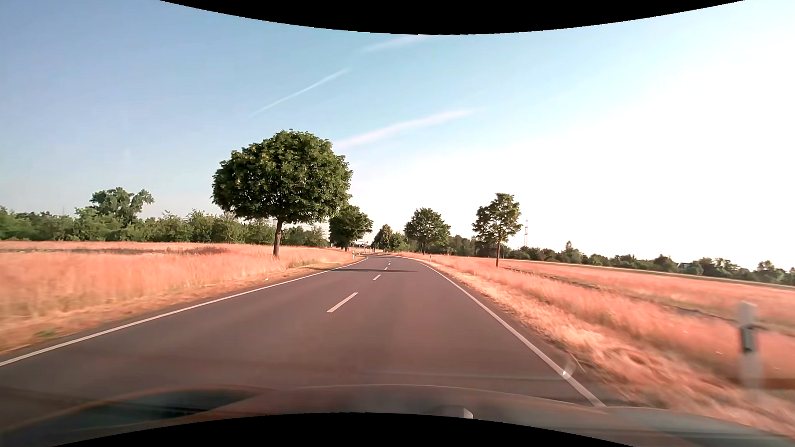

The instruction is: Follow the waypoints while adhering to traffic rules and regulations

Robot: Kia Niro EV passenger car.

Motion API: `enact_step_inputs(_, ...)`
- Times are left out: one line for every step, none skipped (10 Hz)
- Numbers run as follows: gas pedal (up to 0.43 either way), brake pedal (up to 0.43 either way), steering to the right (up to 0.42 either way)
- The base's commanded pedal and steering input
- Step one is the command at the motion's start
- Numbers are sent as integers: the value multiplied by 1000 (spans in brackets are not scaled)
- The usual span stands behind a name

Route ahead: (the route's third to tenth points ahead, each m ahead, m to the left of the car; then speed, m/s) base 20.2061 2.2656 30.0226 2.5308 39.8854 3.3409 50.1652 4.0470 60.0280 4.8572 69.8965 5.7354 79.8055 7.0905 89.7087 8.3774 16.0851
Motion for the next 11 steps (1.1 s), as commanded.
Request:
enact_step_inputs(0,0,-10)
enact_step_inputs(0,0,-10)
enact_step_inputs(0,0,-10)
enact_step_inputs(0,0,-10)
enact_step_inputs(0,0,-10)
enact_step_inputs(0,0,-10)
enact_step_inputs(0,0,-10)
enact_step_inputs(0,0,-10)
enact_step_inputs(0,0,-10)
enact_step_inputs(0,0,-10)
enact_step_inputs(0,0,-10)
